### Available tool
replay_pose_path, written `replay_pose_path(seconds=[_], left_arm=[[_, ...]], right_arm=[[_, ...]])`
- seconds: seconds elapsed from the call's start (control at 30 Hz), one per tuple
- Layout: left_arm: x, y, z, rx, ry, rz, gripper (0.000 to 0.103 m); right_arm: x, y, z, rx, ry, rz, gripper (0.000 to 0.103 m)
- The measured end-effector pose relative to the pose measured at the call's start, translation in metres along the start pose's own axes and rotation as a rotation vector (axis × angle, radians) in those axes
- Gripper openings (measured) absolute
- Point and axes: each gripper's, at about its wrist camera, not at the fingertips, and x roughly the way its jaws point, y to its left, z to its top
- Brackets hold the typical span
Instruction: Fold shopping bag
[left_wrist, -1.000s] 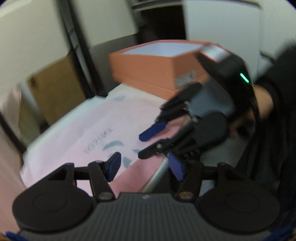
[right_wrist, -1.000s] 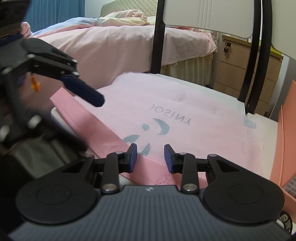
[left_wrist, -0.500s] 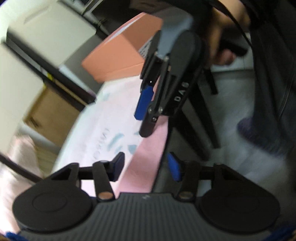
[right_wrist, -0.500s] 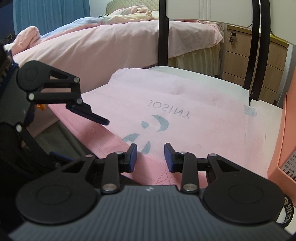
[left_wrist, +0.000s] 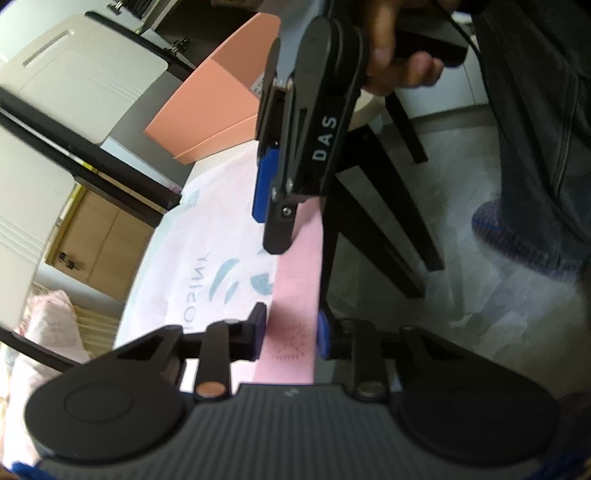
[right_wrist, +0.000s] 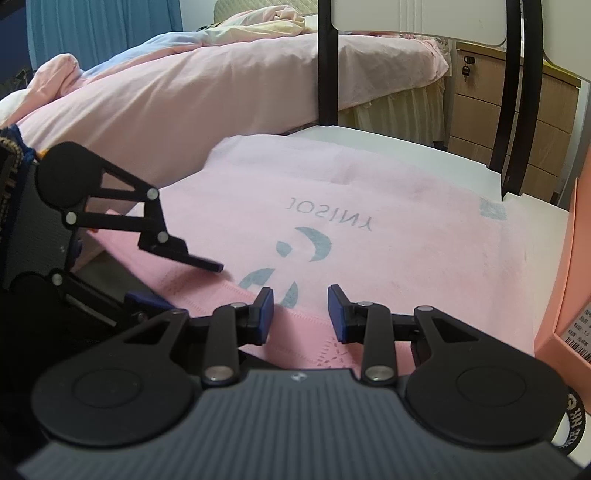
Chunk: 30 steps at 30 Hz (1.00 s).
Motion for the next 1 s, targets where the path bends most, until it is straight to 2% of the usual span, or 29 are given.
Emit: replay_pose_path(seconds=[0.13,0.3,0.43,0.53,0.7,0.77,1.0], left_arm=[[-0.009,0.022,-0.003,-0.19,-0.019,-0.104,0.006],[-0.005,0.058,-0.011,-0.491,-0.034,-0.246,0.006],[0.004,0.083,-0.025,-0.71,-0.025,-0.332,0.006],[0.014,0.1,-0.039,-0.878,-0.004,-0.399,0.006],[0.021,0.126,-0.068,-1.154,0.022,-0.455,0.006],[0.024,0.132,-0.078,-1.226,0.026,-0.48,0.006],[0.033,0.143,-0.089,-1.294,0.05,-0.504,0.006]], right_arm=[[-0.004,-0.006,0.005,0.04,-0.035,-0.035,0.035],[-0.027,-0.008,0.013,0.054,-0.175,-0.076,0.035],[-0.042,-0.006,0.018,0.032,-0.284,-0.083,0.036],[-0.045,-0.001,0.02,-0.013,-0.321,-0.073,0.036],[-0.037,0.014,0.018,-0.119,-0.318,-0.073,0.036],[-0.031,0.019,0.017,-0.138,-0.306,-0.062,0.036],[0.005,0.026,0.024,-0.121,-0.232,-0.044,0.036]])
